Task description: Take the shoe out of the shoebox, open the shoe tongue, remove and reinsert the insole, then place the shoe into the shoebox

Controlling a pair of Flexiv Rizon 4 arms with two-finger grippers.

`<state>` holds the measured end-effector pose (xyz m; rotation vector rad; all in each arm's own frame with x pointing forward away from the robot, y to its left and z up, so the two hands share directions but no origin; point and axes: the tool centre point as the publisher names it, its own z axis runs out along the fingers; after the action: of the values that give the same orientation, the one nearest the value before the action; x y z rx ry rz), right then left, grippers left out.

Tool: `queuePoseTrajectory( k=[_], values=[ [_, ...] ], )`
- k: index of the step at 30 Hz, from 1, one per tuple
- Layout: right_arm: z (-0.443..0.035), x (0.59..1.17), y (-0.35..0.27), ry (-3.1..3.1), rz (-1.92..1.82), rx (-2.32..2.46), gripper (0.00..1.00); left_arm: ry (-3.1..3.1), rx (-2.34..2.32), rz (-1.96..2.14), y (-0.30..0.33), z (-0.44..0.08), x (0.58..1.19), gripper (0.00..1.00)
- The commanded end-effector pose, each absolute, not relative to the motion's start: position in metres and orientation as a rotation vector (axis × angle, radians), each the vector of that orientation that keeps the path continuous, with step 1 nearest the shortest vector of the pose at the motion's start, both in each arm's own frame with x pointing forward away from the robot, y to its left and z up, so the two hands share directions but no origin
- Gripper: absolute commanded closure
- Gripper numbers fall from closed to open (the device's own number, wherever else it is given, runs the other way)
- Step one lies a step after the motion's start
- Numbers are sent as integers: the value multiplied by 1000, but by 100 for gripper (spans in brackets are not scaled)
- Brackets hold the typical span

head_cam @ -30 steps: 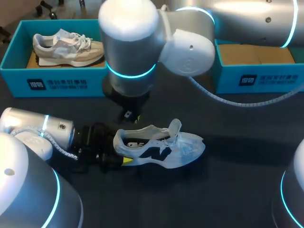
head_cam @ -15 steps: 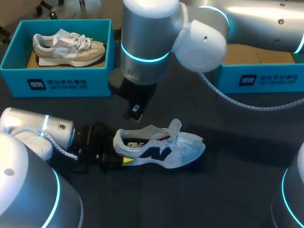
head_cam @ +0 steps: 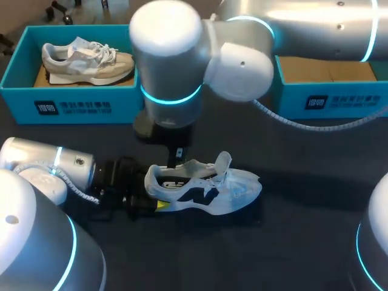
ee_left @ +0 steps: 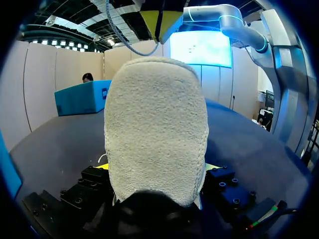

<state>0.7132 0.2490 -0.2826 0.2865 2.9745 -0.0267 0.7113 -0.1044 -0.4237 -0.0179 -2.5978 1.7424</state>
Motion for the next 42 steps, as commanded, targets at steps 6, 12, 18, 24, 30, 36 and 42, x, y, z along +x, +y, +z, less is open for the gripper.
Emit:
queuePoseTrajectory(
  k=[6,12,18,24,30,36,42],
  values=[
    [-285,712,261,2968,-101,293,100,-2599,-19,1735,-105,-427,711,100],
    [-291,712,259,2972,-71,311,100,-2599,-19,1735,-105,-427,711,100],
    [-317,710,255,3001,-9,316,100,-2599,-19,1735,-105,-427,711,100],
    [-334,710,245,3017,-3,341,100,-2599,-19,1735,-105,-427,711,100],
    [-343,716,241,3041,6,339,100,-2599,-19,1735,-105,-427,711,100],
    [-357,720,239,3062,11,327,100,-2599,-19,1735,-105,-427,711,100],
    [-362,711,238,3072,12,343,100,-2599,-19,1735,-105,-427,711,100]
  ],
)
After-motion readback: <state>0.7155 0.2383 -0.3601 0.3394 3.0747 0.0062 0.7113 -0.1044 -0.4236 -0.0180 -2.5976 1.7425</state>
